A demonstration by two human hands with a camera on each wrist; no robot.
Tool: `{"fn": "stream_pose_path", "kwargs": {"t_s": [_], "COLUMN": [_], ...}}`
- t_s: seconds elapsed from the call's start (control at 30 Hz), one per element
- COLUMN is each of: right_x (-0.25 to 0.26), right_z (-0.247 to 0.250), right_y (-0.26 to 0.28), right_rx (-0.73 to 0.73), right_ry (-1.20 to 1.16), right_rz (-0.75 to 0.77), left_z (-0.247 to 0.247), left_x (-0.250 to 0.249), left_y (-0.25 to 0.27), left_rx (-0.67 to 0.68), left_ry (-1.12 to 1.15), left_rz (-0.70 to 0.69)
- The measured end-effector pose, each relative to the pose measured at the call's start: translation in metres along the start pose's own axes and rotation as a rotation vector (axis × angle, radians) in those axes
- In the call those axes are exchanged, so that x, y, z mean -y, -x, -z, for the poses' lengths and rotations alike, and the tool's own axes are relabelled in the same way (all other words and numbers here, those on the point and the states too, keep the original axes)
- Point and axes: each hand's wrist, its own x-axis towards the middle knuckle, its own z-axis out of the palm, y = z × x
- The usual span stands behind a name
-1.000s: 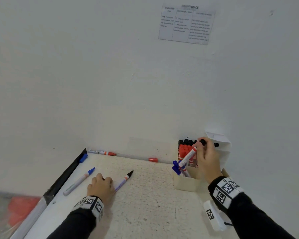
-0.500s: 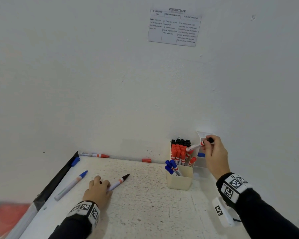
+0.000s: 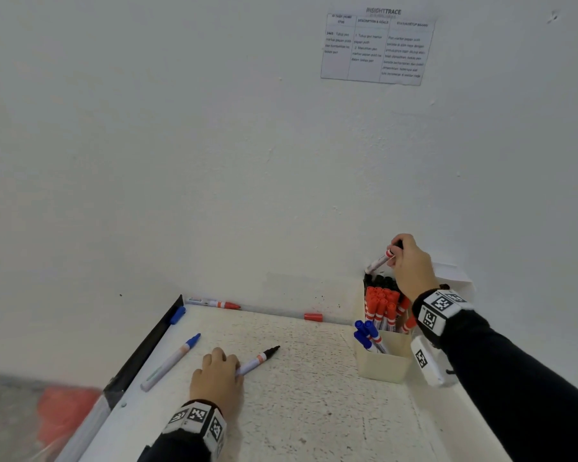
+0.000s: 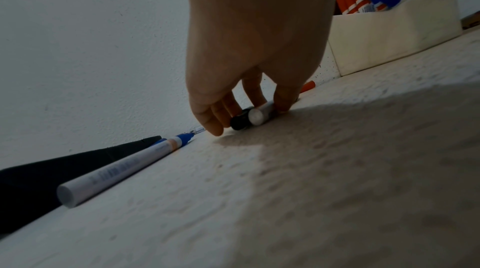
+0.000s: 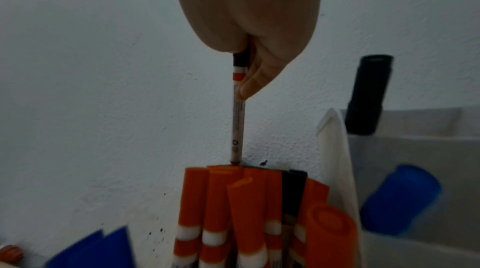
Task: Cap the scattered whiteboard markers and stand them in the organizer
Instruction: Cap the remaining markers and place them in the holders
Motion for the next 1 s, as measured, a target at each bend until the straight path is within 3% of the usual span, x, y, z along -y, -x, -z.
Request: {"fn": "stream_pose_path", "kwargs": {"t_s": [0.2,0.6,0.77,1.0], "right_x": [0.009,-0.002,0.002,-0.007], "right_z": [-0.003,-0.014,-0.016,-0.034], "right_y": [-0.011,-0.010,0.002,-0.005], "right_rx": [0.006,0.029,0.237,0.243], "right_ry": [0.011,0.148,0.272,0.172], "right_rz": [0.052,-0.038,-0.106,-0.145], "left_z": [-0.001,-0.004,-0.003,-0.003], "left_x": [-0.001,-0.002,-0.003,-0.003], "left_y": [0.001,-0.001,-0.002,-0.004], "left_rx": [-0.054,-0.028,0.000,0.006], "left_ry": [-0.024,0.055,0.053,0.076], "left_rz": [0.022,0.055,0.053,0.061]}}
